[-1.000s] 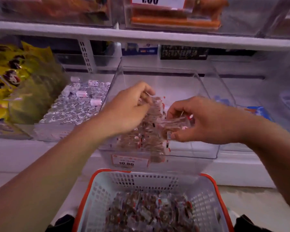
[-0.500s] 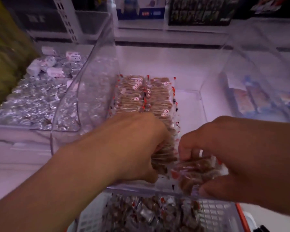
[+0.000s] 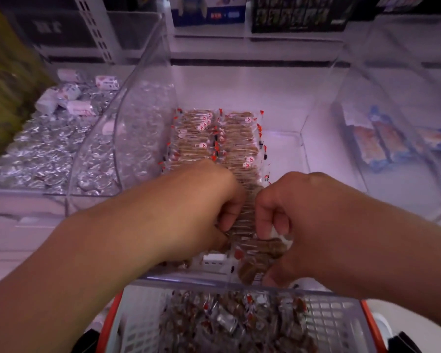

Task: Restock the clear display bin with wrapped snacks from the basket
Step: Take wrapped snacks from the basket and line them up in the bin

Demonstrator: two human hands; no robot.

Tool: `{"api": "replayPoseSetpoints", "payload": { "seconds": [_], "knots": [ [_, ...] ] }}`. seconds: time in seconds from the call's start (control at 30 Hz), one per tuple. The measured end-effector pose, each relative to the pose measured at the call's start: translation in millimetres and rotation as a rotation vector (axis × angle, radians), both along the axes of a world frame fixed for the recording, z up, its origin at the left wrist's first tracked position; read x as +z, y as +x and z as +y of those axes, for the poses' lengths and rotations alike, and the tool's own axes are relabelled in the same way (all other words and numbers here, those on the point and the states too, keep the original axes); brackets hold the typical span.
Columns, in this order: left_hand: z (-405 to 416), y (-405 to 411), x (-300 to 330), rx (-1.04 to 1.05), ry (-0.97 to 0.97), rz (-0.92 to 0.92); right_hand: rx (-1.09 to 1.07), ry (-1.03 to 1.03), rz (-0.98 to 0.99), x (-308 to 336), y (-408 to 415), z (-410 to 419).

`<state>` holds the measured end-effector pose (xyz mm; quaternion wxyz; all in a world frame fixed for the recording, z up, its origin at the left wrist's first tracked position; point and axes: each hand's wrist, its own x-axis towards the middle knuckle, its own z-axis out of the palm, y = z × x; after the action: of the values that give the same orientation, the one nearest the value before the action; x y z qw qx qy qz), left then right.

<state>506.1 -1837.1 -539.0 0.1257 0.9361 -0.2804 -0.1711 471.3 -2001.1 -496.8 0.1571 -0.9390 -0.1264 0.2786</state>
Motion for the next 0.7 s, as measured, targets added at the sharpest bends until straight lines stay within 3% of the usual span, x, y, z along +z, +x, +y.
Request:
{"api": "replayPoseSetpoints", "payload": {
  "seconds": [0.1,0.5,0.63,0.7],
  "knots": [
    [0.7,0.3,1.3,0.016,-0.011,0.028,-0.095,0.034,0.031,0.2,-0.8,0.3],
    [8.5,1.1,8.1,0.013,-0.080,0.213,-0.103,0.323,0.173,-13.5,2.8,-7.3],
    [8.5,0.0,11.6,0.005,-0.082,0.240,-0.026,0.194,0.020,-30.9,2.2,-3.8],
    [8.1,-1.2,13.3,0.010,-0.082,0.253,-0.061,0.231,-0.001,-32.5,2.8,-4.0]
  ]
}}
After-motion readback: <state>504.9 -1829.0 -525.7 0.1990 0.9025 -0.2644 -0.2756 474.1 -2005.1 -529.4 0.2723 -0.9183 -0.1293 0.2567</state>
